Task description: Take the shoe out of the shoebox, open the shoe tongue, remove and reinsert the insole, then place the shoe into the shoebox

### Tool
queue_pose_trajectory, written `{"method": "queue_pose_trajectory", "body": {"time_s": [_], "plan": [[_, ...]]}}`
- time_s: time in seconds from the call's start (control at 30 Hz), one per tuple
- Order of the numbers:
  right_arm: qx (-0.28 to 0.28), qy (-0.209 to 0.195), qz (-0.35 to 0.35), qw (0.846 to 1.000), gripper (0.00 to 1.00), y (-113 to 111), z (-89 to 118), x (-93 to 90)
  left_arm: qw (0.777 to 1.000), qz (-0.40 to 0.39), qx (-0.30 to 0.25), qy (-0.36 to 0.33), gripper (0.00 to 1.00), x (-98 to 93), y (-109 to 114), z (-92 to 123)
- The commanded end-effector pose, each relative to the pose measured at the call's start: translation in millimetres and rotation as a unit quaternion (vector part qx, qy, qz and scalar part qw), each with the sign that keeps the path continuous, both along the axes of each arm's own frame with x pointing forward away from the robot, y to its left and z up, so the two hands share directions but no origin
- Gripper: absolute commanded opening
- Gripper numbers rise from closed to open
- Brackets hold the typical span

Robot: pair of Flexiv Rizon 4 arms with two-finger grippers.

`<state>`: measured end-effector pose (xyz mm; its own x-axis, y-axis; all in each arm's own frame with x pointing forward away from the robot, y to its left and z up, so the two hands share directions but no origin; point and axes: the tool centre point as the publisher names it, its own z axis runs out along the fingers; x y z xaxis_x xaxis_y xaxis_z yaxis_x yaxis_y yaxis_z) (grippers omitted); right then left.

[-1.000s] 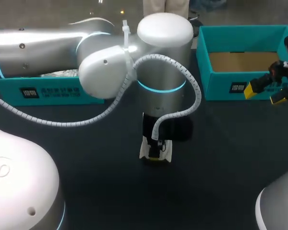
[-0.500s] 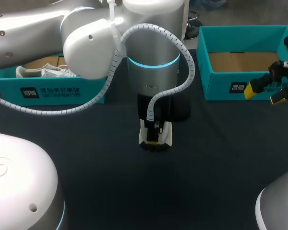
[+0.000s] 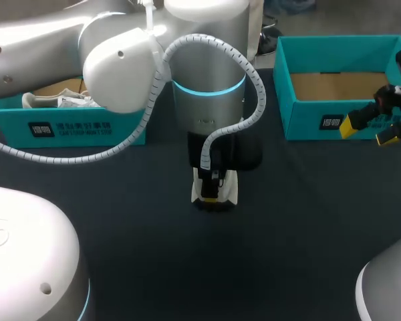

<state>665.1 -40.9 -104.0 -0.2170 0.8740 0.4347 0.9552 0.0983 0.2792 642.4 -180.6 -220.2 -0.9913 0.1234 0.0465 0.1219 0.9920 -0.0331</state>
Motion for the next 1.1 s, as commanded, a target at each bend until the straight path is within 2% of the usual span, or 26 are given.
{"method": "queue_pose_trajectory", "body": {"time_s": [0.03, 0.2, 0.33, 0.47, 0.7, 1.0, 1.03, 1.1], "plan": [[-0.001, 0.003, 0.0, 1.0, 1.0, 0.8, -0.1, 3.0, 1.0, -0.001, -0.003, -0.001, 0.0, -0.2, 2.5, 0.7], [-0.001, 0.003, 0.0, 1.0, 1.0, 0.8, -0.1, 3.0, 1.0, -0.001, -0.003, -0.001, 0.0, -0.2, 2.5, 0.7], [-0.001, 0.003, 0.0, 1.0, 1.0, 0.8, -0.1, 3.0, 0.999, -0.012, 0.002, 0.035, 0.0, 30.6, 16.0, 2.1], [-0.001, 0.003, 0.0, 1.0, 1.0, 0.8, -0.1, 3.0, 0.997, -0.034, 0.003, 0.075, 0.0, 64.5, 43.7, 14.5], [-0.001, 0.003, 0.0, 1.0, 1.0, 0.8, -0.1, 3.0, 0.997, 0.01, 0.008, 0.071, 0.0, 121.6, 103.9, 40.2], [-0.001, 0.003, 0.0, 1.0, 1.0, 0.8, -0.1, 3.0, 0.996, 0.009, 0.015, 0.091, 0.0, 178.3, 172.9, 56.4], [-0.001, 0.003, 0.0, 1.0, 1.0, 0.8, -0.1, 3.0, 0.996, 0.037, 0.026, 0.078, 0.0, 183.4, 179.2, 56.6], [-0.001, 0.003, 0.0, 1.0, 1.0, 0.8, -0.1, 3.0, 0.995, 0.017, 0.024, 0.097, 0.0, 192.0, 191.1, 57.7]]}}
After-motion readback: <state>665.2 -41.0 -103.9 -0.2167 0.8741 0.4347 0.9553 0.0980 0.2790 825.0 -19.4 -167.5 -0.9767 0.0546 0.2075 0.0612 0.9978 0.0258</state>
